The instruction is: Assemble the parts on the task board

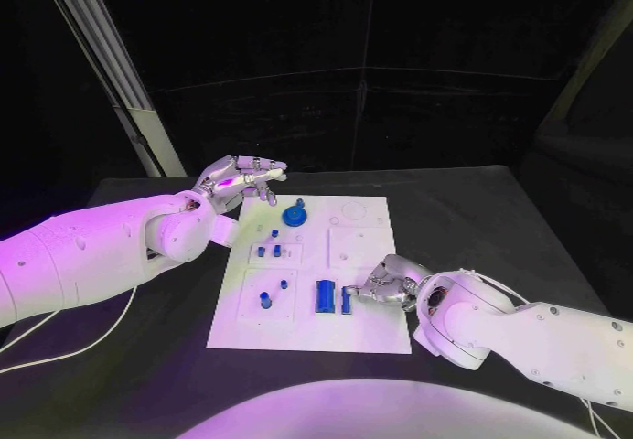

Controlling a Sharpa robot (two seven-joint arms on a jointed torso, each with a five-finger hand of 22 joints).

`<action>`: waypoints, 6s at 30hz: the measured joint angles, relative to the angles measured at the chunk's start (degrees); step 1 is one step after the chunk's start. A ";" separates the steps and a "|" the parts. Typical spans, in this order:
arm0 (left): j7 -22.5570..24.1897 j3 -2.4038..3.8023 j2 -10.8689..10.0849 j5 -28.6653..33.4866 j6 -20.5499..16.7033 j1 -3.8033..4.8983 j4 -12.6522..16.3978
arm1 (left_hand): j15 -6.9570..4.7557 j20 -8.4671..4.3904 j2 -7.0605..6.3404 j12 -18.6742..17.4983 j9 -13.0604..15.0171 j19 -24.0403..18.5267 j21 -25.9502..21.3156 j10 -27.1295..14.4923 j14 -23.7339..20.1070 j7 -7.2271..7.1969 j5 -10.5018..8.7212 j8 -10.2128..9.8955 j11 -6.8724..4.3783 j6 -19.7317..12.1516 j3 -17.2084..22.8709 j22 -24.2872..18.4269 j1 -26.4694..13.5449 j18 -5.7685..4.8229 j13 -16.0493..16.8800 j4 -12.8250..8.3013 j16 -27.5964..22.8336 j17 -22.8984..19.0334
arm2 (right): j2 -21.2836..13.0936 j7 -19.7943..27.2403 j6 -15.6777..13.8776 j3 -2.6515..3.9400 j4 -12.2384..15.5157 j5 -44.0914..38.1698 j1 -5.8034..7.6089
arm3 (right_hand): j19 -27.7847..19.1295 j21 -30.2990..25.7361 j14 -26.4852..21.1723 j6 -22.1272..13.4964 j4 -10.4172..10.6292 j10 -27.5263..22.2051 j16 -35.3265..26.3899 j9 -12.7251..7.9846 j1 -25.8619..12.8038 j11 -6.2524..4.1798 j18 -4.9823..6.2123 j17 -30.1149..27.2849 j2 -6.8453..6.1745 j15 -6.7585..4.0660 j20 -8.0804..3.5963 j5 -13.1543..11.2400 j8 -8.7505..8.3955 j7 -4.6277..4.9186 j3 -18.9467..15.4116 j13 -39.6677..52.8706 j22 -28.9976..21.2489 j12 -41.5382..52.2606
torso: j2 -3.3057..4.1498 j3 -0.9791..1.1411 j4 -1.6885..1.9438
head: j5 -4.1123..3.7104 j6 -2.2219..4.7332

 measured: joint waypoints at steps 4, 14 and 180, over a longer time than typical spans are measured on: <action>-0.02 0.00 0.03 0.00 0.03 0.00 -0.03 | 0.00 0.00 0.26 0.00 0.00 0.00 0.00 -0.21 0.00 0.00 0.00 0.00 -0.20 0.00 0.00 0.00 -0.26 0.00 0.00 0.00 0.22 -0.06 | 0.45 0.14 -0.30 0.03 -0.74 -0.14 0.00 | 0.00 0.00 0.00 0.00 0.09 0.00 0.00 0.11 -0.83 0.00 0.00 0.10 0.83 0.00 0.00 0.00 0.00 0.00 -0.57 0.21 0.00 0.00 | 0.02 -0.01 0.13 | -0.13 0.03; -0.09 0.00 0.11 0.00 0.09 0.00 -0.05 | 0.00 0.00 0.26 0.00 0.00 0.00 0.00 -0.41 0.00 0.00 0.00 0.00 0.00 0.00 0.00 -0.04 -0.26 0.00 0.01 0.00 0.22 -0.06 | 1.44 0.00 -0.11 0.04 -2.19 -0.30 0.02 | 0.00 0.00 0.00 0.00 -0.62 0.00 0.00 0.41 0.26 0.00 0.00 0.42 2.26 0.00 0.00 0.00 0.00 0.00 -1.30 0.54 -0.01 0.00 | 0.08 -0.08 0.15 | -0.04 -0.12; 5.08 10.19 -0.07 -0.64 -40.40 -8.57 15.73 | -2.44 -7.43 3.64 -28.04 -3.88 -58.44 -33.52 -42.12 -54.72 -11.45 -3.15 -11.55 -7.28 -43.00 -19.53 -34.84 -62.19 -8.44 -4.67 1.82 -56.56 -26.83 | 4.46 62.02 -20.88 -3.57 -13.56 71.51 13.70 | -72.90 -82.78 -71.83 -55.00 -16.72 -68.93 -76.16 -19.26 -50.09 1.34 -2.72 -72.02 -2.86 4.60 -1.44 -11.94 -14.58 -2.73 5.53 -65.44 -74.82 -53.65 | -2.48 0.54 2.97 | -0.18 13.26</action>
